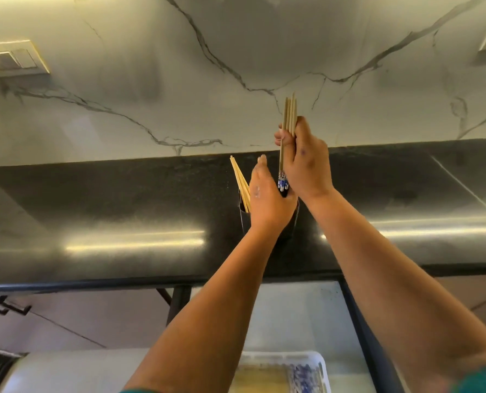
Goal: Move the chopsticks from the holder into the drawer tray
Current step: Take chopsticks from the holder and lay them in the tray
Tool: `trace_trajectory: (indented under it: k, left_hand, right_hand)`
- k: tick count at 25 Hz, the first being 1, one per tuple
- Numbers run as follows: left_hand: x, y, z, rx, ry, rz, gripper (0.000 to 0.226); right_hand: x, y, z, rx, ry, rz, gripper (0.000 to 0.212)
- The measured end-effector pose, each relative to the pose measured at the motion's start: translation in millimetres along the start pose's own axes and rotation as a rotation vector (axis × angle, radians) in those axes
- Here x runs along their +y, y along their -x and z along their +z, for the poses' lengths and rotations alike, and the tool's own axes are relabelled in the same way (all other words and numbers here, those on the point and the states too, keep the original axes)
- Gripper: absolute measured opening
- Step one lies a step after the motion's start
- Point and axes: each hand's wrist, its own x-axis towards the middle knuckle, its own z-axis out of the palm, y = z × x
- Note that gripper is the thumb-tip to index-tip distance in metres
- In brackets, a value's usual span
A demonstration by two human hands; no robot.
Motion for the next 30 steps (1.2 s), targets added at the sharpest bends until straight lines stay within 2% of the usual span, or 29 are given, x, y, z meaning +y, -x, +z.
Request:
trace_trajectory:
  k: [3,5,6,8,9,10,11,14,16,18,19,20,22,25,26,27,29,30]
  left_hand:
    - [26,26,7,-0.021,0.002,0.055,0.052]
    - [32,46,9,-0.062,-0.04,0.018,0.036]
    - [30,58,9,-0.087,0.021,-0.01,0.03]
    - [27,88,2,-0.152,0.366,-0.092,0.012]
    - [23,103,-5,-0.177,0.562,-0.185,0.014]
    - [12,116,-10,-0.191,0.701,-0.328,0.016]
    - [-2,130,-16,-0.188,0.734,-0.498,0.015]
    - [-44,168,-33,-0.156,0.83,-0.943,0.011]
    - [-63,195,-37,-0.126,0.957,-1.076,0.014]
    - [-69,221,-33,-0.148,1.041,-1.14,0.014]
    - [-69,233,-30,-0.158,1.068,-1.174,0.014]
    - [-71,241,-26,-0.16,1.088,-1.211,0.015]
    - [-73,250,-19,-0.169,1.09,-1.249,0.019]
    - [-81,251,-19,-0.194,1.107,-1.248,0.024]
    - [-85,251,-19,-0.184,1.119,-1.253,0.024]
    - [-88,252,-20,-0.17,1.13,-1.268,0.025]
    - [-95,259,-19,-0.155,1.171,-1.331,0.029]
    - [-98,263,-18,-0.155,1.205,-1.366,0.032]
  right_hand:
    - [-33,41,-28,-0.013,0.034,0.072,0.021]
    - [-42,61,-42,-0.049,0.034,0.128,0.021]
    - [-45,71,-46,-0.094,0.052,0.113,0.021]
    - [-50,93,-48,-0.252,0.036,0.123,0.034]
    - [-51,106,-48,-0.347,-0.03,0.208,0.05]
    - [-50,121,-50,-0.41,-0.12,0.371,0.065]
    - [-46,139,-52,-0.415,-0.186,0.566,0.073]
    - [-20,205,-63,-0.215,-0.23,1.254,0.058]
    - [-9,253,-66,-0.149,-0.451,1.634,0.053]
    - [-13,284,-61,-0.088,-0.761,1.809,0.057]
    - [-15,293,-56,-0.052,-0.82,1.839,0.058]
    - [-14,300,-51,-0.044,-0.825,1.852,0.057]
    - [-18,304,-46,-0.148,-0.75,1.793,0.051]
    - [-29,306,-41,-0.46,-0.653,1.553,0.039]
    - [-31,311,-40,-0.544,-0.514,1.392,0.033]
    - [-33,318,-39,-0.653,-0.312,1.164,0.037]
    - [-34,341,-31,-0.917,0.058,0.678,0.061]
    - [-35,353,-28,-1.024,0.191,0.514,0.067]
